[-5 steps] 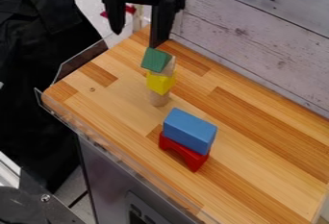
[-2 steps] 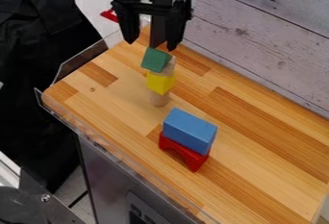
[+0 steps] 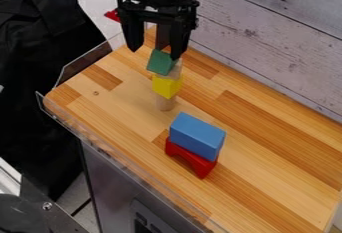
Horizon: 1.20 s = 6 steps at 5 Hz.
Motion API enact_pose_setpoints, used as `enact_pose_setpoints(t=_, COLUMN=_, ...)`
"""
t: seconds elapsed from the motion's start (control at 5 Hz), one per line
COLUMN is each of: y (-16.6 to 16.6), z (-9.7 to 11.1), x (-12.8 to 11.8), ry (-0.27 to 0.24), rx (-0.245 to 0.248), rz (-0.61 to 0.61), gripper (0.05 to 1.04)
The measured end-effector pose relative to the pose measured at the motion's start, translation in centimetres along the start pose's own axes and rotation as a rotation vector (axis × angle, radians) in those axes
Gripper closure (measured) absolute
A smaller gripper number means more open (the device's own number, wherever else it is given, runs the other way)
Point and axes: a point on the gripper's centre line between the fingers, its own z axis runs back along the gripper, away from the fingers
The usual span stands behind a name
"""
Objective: Remove the green triangle from the tower to the right side of the table
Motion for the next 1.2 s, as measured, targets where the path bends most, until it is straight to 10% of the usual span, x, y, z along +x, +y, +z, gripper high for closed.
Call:
enact_pose_setpoints(t=0.8, y=0.4, z=-2.2, x=0.5, ry=0.062, rx=0.014, rz=0.007, gripper=0.124)
enact_pose_setpoints(t=1.2, y=0.4, z=-2.7, x=0.6, ry=0.077, rx=0.019, rz=0.021, gripper=0.557)
